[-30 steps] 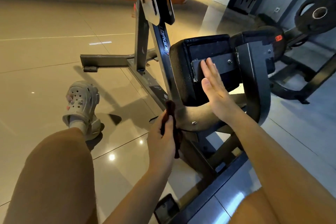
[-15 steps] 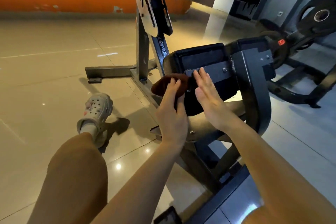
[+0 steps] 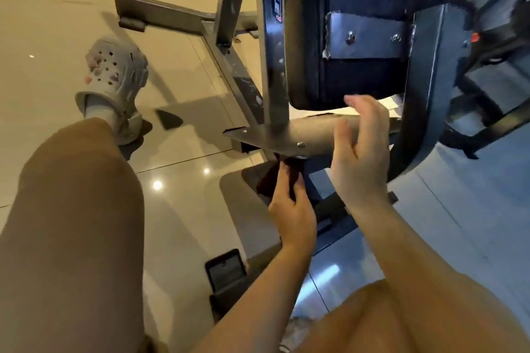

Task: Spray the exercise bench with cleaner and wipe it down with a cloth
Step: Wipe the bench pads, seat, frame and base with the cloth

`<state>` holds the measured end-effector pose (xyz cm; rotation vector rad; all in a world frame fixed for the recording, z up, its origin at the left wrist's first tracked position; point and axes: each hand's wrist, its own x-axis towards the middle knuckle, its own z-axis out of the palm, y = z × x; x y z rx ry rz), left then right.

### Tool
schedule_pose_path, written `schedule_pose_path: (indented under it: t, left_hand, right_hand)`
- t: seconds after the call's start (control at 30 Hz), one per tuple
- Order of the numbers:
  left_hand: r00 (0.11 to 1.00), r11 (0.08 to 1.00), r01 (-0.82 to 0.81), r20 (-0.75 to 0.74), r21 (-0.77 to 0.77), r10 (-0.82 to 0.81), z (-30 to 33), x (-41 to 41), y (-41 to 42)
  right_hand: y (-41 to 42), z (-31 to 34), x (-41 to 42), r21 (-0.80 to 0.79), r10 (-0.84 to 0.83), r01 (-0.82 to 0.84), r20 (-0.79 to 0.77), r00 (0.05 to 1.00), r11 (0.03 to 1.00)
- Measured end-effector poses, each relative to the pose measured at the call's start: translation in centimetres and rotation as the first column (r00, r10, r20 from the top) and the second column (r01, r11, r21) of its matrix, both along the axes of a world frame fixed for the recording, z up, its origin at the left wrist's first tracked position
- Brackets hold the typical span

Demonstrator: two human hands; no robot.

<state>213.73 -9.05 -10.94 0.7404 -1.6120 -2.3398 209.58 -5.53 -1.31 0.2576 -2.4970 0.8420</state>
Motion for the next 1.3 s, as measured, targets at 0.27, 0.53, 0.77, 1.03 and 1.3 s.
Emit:
schedule_pose_path:
  t: [0.27,0.53,0.77,1.03,1.3]
  left_hand:
    - [0.999,1.000,-0.027,0.044,-0.007,0.027,-2.9,-3.9,-0.6]
    - [0.939,0.965,0.001,-0.331,-0.263,-0.091,-3.8,-0.3,0.2]
    - [0.980,0.976,-0.142,0.160,0.163,0.116,-6.2,-0.6,-3.9]
    - [0.971,0.988,-0.126,0.216,0.094,0.103,-10.1,-12.3,-8.8]
    - [0.953,0.996,0.045,0.301,-0.071,-0.022,-9.4,-11.9,-7.5]
  right_hand:
    - [1.0,-2.5,-0.3,0.556,0.090,-0.299,0.372,0.924,0.776]
    - [-1.5,-1.0,-2.3,0.618,0.006,-0.362,0.500,0.866,0.698]
    - [-2.5,-2.0,-4.2,0.648,0.034,-0.443,0.541,0.840,0.620]
    - [-2.3,-3.2,-4.5,0.761,0.082,-0.412,0.432,0.898,0.502]
    - [-2.3,-3.3,-4.3,0.789,0.087,-0.350,0.357,0.930,0.505]
